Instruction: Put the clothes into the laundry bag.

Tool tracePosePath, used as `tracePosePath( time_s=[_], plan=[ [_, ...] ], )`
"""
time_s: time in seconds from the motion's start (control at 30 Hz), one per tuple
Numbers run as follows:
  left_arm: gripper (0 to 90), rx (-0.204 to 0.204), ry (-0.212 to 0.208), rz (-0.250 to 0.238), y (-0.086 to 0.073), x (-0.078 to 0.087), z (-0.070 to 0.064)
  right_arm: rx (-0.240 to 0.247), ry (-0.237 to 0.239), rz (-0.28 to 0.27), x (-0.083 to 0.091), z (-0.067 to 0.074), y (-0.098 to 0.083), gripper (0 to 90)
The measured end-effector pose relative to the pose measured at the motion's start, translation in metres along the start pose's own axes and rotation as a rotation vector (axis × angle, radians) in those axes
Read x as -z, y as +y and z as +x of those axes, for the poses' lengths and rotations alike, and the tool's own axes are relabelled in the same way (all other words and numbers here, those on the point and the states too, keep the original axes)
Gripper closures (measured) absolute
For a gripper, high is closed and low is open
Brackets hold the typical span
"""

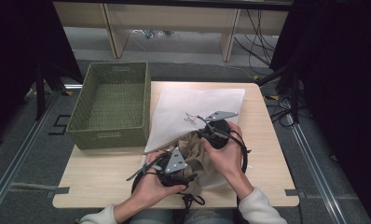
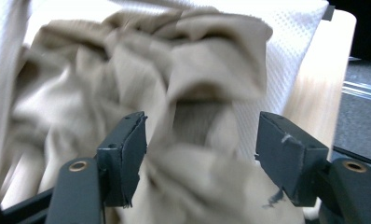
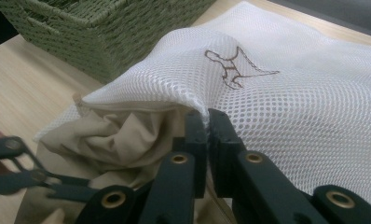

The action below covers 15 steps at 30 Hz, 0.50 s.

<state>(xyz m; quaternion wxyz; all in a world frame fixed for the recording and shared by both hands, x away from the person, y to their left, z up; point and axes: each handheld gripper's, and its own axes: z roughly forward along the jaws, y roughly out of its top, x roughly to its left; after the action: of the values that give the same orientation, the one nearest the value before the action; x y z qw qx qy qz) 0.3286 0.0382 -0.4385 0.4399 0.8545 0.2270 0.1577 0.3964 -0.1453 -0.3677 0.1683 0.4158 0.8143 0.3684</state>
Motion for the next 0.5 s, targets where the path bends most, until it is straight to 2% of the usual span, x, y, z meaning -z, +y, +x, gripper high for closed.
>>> tracePosePath(
  time_s=[0.13,0.2,0.23,0.27,0.3,0.33,0.4,0.5],
  plan=[
    [30.6,0.013,0.041,0.035,-0.015,0.016,0.009,0.014,-0.005,0.003,-0.001,-0.001,-0.001,88.2],
    [28.6,0.013,0.058,0.054,-0.022,0.018,0.011,0.0,-0.005,0.008,-0.001,0.0,-0.001,88.2],
    [28.1,0.012,0.053,0.069,-0.027,0.017,0.011,-0.007,-0.003,0.011,-0.002,0.0,-0.001,88.2],
    [26.9,0.015,0.05,0.082,-0.031,0.016,0.011,0.01,-0.002,0.009,-0.003,-0.001,-0.001,88.2],
    [26.2,0.013,0.05,0.096,-0.033,0.015,0.01,-0.002,-0.005,0.011,-0.003,-0.001,-0.001,88.2],
    [26.0,-0.002,0.04,0.124,-0.036,0.013,0.01,0.01,-0.006,0.008,-0.003,-0.002,-0.001,88.2],
    [25.6,0.003,0.007,0.143,-0.042,0.003,0.005,0.0,-0.008,0.011,-0.003,0.0,-0.001,88.2],
    [25.7,-0.009,0.0,0.156,-0.042,-0.003,0.003,0.005,-0.005,0.014,-0.003,-0.001,-0.001,88.2]
  ],
)
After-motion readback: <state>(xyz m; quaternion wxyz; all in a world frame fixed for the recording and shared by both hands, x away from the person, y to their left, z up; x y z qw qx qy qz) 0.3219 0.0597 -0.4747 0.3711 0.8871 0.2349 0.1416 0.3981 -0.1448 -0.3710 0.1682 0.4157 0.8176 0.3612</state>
